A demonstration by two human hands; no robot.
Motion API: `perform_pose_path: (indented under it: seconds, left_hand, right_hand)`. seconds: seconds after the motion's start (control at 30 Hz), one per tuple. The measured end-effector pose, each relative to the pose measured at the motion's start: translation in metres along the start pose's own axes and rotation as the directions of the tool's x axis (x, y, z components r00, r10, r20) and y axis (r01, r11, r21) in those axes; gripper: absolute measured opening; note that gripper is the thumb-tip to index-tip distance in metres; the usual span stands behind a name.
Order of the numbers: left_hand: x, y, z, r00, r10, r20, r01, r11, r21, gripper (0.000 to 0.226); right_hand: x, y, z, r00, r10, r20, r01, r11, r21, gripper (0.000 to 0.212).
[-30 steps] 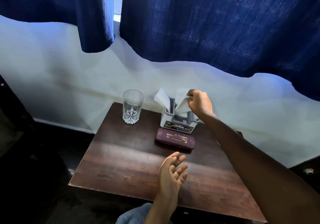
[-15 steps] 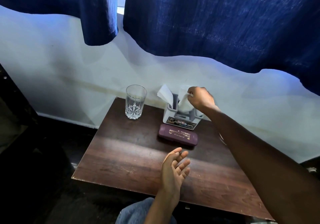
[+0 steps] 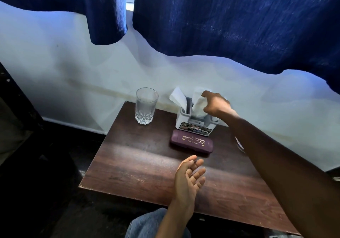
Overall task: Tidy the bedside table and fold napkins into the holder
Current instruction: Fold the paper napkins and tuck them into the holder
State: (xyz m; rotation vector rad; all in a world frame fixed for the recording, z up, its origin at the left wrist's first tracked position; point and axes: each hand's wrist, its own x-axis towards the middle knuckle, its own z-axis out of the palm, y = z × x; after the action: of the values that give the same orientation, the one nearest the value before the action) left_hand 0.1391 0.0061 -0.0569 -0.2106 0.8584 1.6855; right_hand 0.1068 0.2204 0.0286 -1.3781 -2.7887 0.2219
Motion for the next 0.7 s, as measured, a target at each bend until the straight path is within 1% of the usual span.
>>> perform_pose_path:
  seconds: [0.03,0.13,0.27,0.37,0.47,0.53,0.6,0.63,0.7]
  left_hand:
    - [-0.001,0.000,0.000,1.000,-0.002,0.003,0.002,1.000,0.004,0.024]
    - [-0.001,0.000,0.001,1.000,-0.001,0.001,0.001,1.000,0.002,0.023]
    - [-0.001,0.001,0.000,1.000,-0.003,-0.004,0.003,1.000,-0.003,0.022]
    - [-0.001,0.002,0.001,1.000,-0.008,-0.007,0.008,1.000,-0.008,0.022]
    - [-0.001,0.002,0.000,1.000,-0.008,-0.009,0.008,1.000,-0.010,0.022]
    - [-0.002,0.003,0.001,1.000,-0.006,-0.012,0.006,1.000,-0.012,0.022]
    - [-0.001,0.004,0.001,1.000,-0.006,-0.016,0.006,1.000,-0.012,0.022]
    - [-0.001,0.004,0.000,1.000,-0.008,-0.018,0.007,1.000,-0.011,0.022]
    - [0.000,0.005,0.000,1.000,-0.013,-0.024,0.013,1.000,-0.008,0.022]
  right_hand:
    - [0.000,0.001,0.000,1.000,0.008,-0.010,-0.008,1.000,0.008,0.054]
    - [0.003,0.001,0.000,0.992,0.078,-0.098,-0.068,0.992,0.102,0.050]
    - [0.001,0.001,0.008,0.997,0.065,-0.044,-0.063,0.998,0.025,0.039]
    - [0.001,0.002,0.015,0.998,0.053,-0.040,-0.052,0.999,0.015,0.032]
    - [0.001,0.002,0.014,0.996,0.074,-0.054,-0.071,0.997,0.040,0.033]
    - [0.001,0.002,0.009,0.993,0.094,-0.075,-0.088,0.993,0.085,0.043]
    - [-0.001,0.003,0.004,0.987,0.089,-0.133,-0.073,0.990,0.124,0.055]
    - [-0.005,0.004,0.002,0.978,0.088,-0.190,-0.061,0.988,0.144,0.057]
    - [-0.019,0.008,0.002,0.935,0.114,-0.336,-0.044,0.977,0.211,0.055]
